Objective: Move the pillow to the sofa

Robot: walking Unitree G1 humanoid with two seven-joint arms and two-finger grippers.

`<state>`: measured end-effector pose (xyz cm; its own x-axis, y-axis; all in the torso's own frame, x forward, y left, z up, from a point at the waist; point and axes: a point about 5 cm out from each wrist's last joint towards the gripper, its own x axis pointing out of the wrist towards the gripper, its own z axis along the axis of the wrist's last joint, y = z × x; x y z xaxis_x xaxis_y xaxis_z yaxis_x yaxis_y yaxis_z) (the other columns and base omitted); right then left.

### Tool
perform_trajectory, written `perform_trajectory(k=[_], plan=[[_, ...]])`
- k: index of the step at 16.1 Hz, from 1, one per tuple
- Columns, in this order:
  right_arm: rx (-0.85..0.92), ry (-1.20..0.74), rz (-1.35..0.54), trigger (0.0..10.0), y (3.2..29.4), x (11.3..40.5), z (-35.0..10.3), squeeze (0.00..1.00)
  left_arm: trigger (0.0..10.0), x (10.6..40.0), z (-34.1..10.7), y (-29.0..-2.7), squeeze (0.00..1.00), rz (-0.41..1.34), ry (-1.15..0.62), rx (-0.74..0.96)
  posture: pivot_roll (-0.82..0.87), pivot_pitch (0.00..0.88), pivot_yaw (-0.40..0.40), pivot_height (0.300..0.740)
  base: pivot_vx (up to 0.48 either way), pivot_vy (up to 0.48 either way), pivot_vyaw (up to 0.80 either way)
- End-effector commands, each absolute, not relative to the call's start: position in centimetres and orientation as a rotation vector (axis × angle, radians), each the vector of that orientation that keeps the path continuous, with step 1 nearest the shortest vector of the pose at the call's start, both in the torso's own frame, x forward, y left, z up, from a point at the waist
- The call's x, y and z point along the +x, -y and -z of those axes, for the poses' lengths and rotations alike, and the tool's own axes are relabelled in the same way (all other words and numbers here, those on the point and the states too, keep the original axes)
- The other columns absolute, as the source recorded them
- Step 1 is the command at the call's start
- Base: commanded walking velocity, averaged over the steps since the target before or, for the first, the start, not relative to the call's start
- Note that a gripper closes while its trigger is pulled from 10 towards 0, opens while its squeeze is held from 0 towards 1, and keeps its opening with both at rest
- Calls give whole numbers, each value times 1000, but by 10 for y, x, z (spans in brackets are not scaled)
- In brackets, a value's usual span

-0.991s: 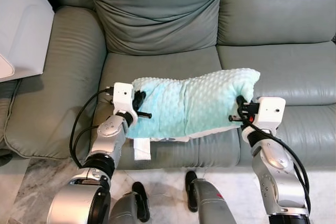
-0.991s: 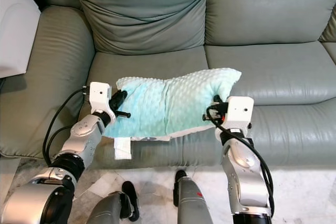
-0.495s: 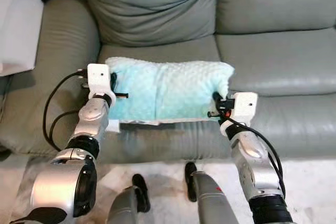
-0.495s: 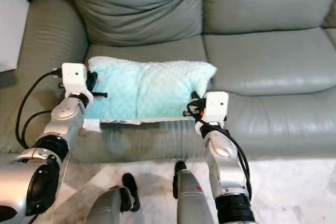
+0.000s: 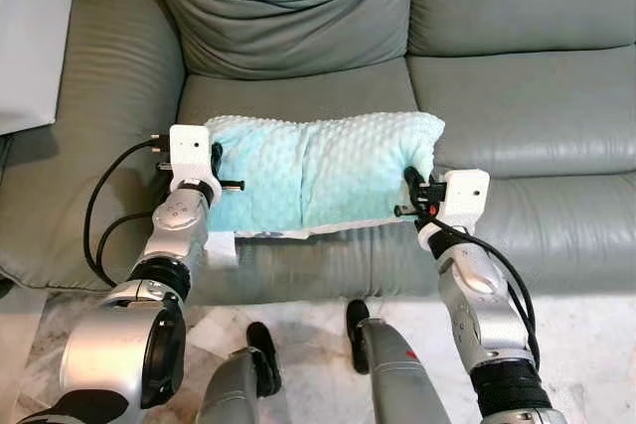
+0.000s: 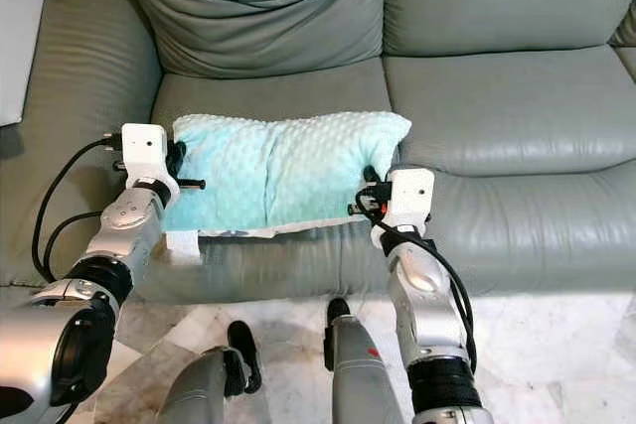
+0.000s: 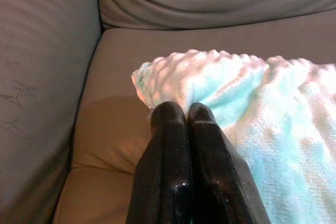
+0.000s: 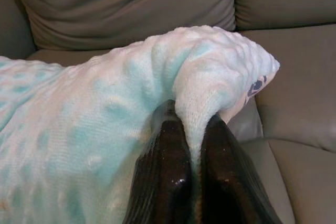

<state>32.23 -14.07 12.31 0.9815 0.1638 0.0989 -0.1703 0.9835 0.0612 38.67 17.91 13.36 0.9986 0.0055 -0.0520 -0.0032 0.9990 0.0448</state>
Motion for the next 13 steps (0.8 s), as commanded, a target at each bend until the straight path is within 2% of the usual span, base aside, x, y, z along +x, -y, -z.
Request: perform_trajectory(k=[1, 6, 8, 9, 13], plan=[[80, 65, -166, 10000, 140, 317, -111, 0, 10000, 382, -125, -190, 0, -54, -79, 42, -330, 499, 51, 740, 0, 0, 0], [68, 94, -190, 10000, 130, 319, -114, 0, 10000, 386, -141, -208, 0, -168, -31, 36, -321, 523, 51, 740, 0, 0, 0], [83, 106, -210, 10000, 127, 320, -115, 106, 10000, 386, -143, -214, 859, -192, -24, 34, -319, 523, 49, 740, 0, 0, 0], [88, 112, -216, 10000, 125, 321, -116, 1000, 10000, 385, -144, -217, 1000, -218, -22, 36, -317, 525, 48, 740, 0, 0, 0], [84, 101, -224, 10000, 120, 318, -111, 1000, 10000, 383, -142, -221, 1000, -255, -25, 40, -319, 542, 45, 740, 0, 0, 0]])
